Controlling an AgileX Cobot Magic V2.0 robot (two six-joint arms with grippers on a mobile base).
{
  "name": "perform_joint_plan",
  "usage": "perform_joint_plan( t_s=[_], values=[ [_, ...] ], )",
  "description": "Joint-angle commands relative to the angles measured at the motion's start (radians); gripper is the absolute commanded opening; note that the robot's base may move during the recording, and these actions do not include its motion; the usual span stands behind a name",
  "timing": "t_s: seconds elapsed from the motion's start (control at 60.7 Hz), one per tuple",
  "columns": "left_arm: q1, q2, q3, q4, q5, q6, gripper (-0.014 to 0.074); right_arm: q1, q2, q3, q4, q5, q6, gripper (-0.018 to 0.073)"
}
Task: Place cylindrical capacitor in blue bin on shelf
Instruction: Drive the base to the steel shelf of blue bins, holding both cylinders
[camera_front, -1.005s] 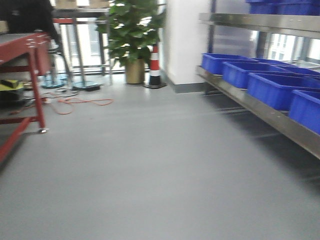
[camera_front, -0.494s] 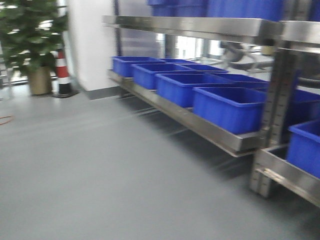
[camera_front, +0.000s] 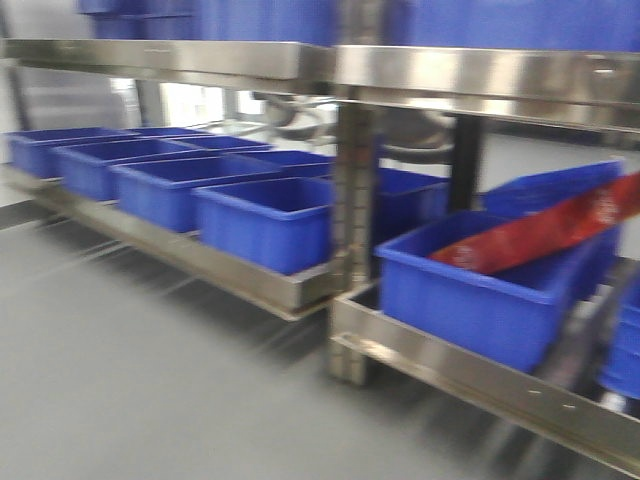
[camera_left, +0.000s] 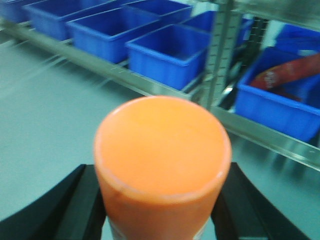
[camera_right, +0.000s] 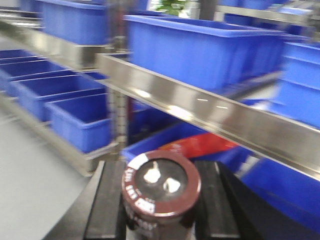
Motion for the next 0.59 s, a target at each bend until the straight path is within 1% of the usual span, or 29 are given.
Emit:
perform_joint_plan(
  t_s=[0.0, 0.577],
  values=[
    [-0.003, -0.004, -0.002, -0.001, -0.018, -0.002, -0.0111, -0.001, -0.002, -0.001, 0.0, -0.025, -0.003, -0.01],
    [-0.003, -0.004, -0.002, -0.001, -0.018, -0.002, -0.0111, -0.001, -0.002, -0.001, 0.0, -0.025, -0.003, -0.01]
  ],
)
